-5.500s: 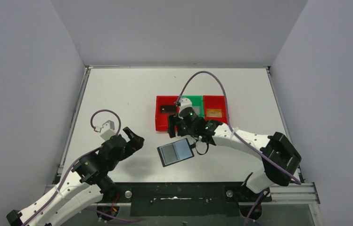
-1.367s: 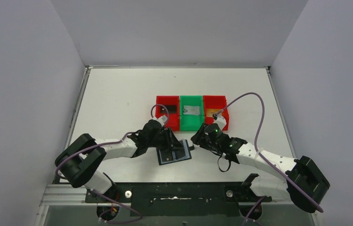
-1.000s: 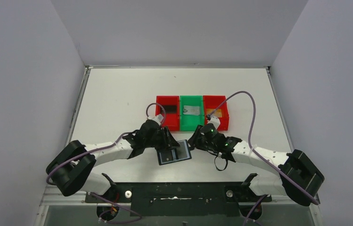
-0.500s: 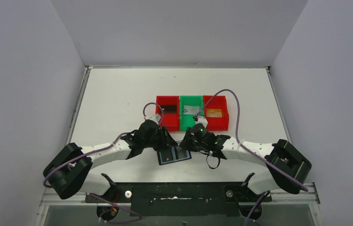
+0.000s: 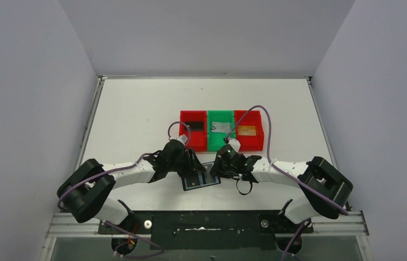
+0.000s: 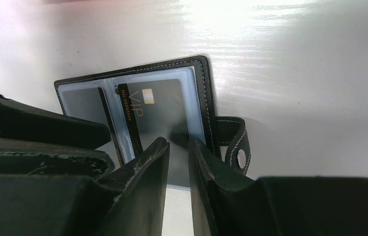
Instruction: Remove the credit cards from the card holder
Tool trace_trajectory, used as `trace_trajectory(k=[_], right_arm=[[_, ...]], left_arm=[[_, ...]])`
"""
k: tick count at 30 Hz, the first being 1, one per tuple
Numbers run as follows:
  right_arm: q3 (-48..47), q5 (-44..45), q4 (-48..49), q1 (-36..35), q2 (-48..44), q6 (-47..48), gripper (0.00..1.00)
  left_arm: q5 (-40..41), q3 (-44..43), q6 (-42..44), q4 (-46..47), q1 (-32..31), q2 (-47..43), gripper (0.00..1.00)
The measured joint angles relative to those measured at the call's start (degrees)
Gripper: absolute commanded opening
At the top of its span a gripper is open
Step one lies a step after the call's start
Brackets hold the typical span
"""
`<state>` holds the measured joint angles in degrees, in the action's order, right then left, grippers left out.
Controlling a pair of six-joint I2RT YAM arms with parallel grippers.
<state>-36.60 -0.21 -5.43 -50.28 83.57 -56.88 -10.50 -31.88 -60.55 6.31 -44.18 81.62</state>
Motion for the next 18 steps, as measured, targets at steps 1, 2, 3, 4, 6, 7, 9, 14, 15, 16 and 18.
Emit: trace_trajectory(k=[1, 2, 3, 4, 6, 7, 9, 14, 15, 16, 18], right_arm=[[0.00, 0.07, -0.04, 0.00, 0.00, -0.22, 0.24], [0.00, 0.11, -0.09, 0.00, 0.00, -0.39, 0.24], [0.00, 0.17, -0.11, 0.00, 0.02, -0.61, 0.24], [-0.02, 0.20, -0.13, 0.04, 0.09, -0.79, 0.24], [-0.09, 0.22, -0.13, 0.07, 0.22, -0.96, 0.24], [-0.13, 0.22, -0.15, 0.11, 0.24, -1.05, 0.24], [-0.15, 0.20, -0.22, 0.13, 0.26, -1.11, 0.24], [-0.15, 0.17, -0.24, 0.39, 0.26, -1.75, 0.24], [-0.15, 0.17, -0.24, 0.44, 0.26, -1.92, 0.24], [-0.15, 0.17, -0.24, 0.44, 0.26, -2.08, 0.24], [-0.15, 0.17, -0.24, 0.48, 0.26, -2.27, 0.24]], left_arm=[[-0.20, -0.02, -0.02, 0.02, -0.02, 0.68, 0.46], [-0.33, -0.02, -0.02, 0.02, -0.04, 1.29, 0.47], [-0.50, -0.04, -0.02, 0.09, -0.04, 1.86, 0.47], [-0.68, -0.17, -0.04, 0.20, -0.09, 2.36, 0.47], [-0.79, -0.85, -0.04, 0.20, -0.24, 3.15, 0.47], [-0.72, -1.27, -0.02, 0.20, -0.39, 3.48, 0.47], [-0.44, -2.03, -0.02, -0.13, -0.70, 4.13, 0.47], [1.55, -4.63, -0.02, -3.15, -1.53, 6.21, 0.47], [2.23, -5.62, 0.02, -4.31, -1.68, 6.58, 0.47], [3.08, -6.56, 0.13, -5.31, -1.95, 6.95, 0.47], [4.70, -8.04, 0.24, -7.13, -2.34, 7.72, 0.47]])
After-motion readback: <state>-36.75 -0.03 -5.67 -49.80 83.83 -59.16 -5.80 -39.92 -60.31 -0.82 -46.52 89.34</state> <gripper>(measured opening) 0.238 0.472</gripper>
